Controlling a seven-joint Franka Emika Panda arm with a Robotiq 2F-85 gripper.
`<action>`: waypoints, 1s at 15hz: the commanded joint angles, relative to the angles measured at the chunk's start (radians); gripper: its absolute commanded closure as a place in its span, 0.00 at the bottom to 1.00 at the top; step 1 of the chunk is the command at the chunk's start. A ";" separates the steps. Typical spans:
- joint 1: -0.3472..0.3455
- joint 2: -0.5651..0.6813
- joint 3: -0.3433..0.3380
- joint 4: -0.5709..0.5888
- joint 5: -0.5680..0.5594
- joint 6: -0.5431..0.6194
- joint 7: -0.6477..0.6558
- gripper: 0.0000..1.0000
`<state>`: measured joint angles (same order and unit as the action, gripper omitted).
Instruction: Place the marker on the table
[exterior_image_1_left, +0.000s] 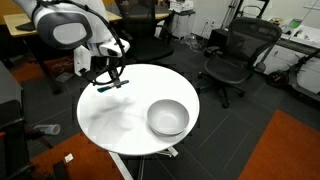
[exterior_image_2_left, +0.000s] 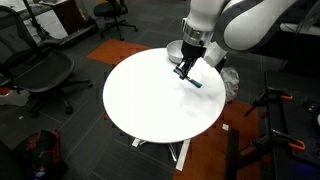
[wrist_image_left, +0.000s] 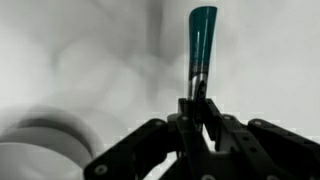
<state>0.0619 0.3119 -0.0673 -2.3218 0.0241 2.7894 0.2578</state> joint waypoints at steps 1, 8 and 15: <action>0.050 0.024 -0.032 -0.007 -0.036 0.025 0.098 0.95; 0.067 0.075 -0.018 0.002 -0.001 0.074 0.126 0.95; 0.071 0.126 -0.019 0.019 0.015 0.094 0.118 0.95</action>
<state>0.1172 0.4157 -0.0789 -2.3165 0.0209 2.8592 0.3616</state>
